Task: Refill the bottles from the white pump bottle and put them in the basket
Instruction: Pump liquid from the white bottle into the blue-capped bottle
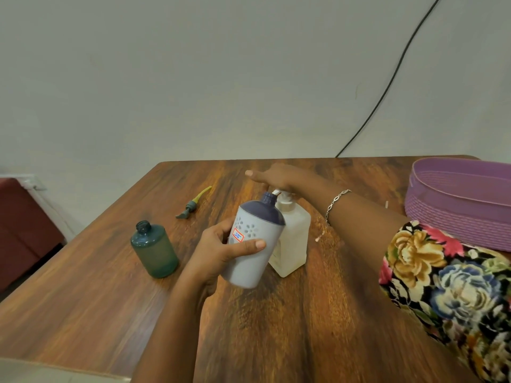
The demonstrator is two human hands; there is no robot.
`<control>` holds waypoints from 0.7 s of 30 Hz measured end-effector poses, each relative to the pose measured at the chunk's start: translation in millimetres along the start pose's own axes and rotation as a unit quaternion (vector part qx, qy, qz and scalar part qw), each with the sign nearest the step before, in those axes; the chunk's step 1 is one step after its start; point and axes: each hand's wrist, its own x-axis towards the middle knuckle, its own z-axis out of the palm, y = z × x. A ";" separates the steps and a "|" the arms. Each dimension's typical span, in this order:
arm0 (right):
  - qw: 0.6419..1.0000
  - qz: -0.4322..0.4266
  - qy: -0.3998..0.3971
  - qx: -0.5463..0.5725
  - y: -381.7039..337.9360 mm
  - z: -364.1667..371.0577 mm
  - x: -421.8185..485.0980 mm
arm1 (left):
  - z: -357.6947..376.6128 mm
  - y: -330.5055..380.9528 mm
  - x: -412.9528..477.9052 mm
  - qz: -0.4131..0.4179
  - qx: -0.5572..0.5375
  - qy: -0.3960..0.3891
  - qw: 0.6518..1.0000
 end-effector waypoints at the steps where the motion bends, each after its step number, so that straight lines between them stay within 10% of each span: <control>1: 1.000 0.000 0.007 -0.015 1.1 2.6 1.7 | 1.0 -0.7 -0.4 -0.002 0.000 0.001 1.000; 21: 0.999 -0.011 0.026 -0.021 -0.8 12.6 3.5 | -0.7 -0.8 -4.4 0.000 0.015 0.010 1.000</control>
